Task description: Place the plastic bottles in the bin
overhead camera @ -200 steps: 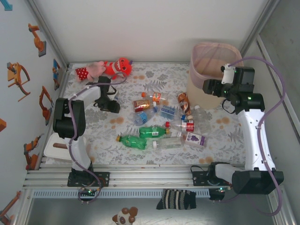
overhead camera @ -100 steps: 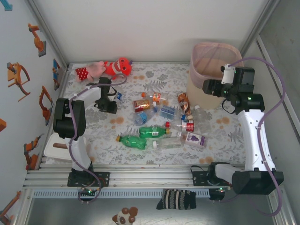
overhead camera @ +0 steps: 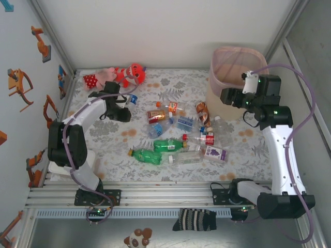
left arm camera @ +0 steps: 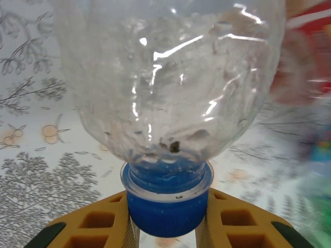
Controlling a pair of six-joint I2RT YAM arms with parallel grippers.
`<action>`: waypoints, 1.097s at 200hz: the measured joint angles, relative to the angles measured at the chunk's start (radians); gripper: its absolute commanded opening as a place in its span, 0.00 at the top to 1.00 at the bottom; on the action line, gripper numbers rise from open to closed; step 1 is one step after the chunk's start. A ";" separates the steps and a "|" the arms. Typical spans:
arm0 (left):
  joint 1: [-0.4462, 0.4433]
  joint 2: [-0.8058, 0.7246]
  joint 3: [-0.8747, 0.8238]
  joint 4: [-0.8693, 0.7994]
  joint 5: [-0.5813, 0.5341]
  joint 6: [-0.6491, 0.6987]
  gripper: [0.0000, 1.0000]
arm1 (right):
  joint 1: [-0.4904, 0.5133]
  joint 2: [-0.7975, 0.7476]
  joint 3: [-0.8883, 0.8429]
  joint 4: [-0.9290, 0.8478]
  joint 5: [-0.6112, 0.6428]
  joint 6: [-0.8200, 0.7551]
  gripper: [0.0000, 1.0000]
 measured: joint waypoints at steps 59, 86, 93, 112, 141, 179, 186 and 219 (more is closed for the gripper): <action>-0.078 -0.243 -0.065 0.109 0.300 0.015 0.81 | 0.161 -0.070 -0.008 0.095 -0.080 0.059 0.28; -0.119 -0.348 -0.112 0.184 0.431 0.015 0.82 | 0.234 -0.091 -0.012 0.156 -0.121 0.085 0.28; -0.129 -0.374 -0.123 0.206 0.462 0.015 0.82 | 0.251 -0.097 -0.013 0.175 -0.132 0.093 0.28; -0.151 -0.439 -0.146 0.262 0.535 0.015 0.83 | 0.297 -0.115 -0.016 0.234 -0.167 0.108 0.28; -0.191 -0.523 -0.174 0.339 0.625 0.020 0.85 | 0.371 -0.139 -0.019 0.318 -0.206 0.126 0.27; -0.251 -0.586 -0.193 0.403 0.711 0.035 0.87 | 0.474 -0.123 -0.019 0.434 -0.253 0.146 0.20; -0.262 -0.591 -0.194 0.408 0.723 0.039 0.87 | 0.493 -0.114 -0.018 0.450 -0.257 0.147 0.19; -0.300 -0.596 -0.194 0.426 0.756 0.049 0.87 | 0.561 -0.040 0.008 0.506 -0.279 0.150 0.14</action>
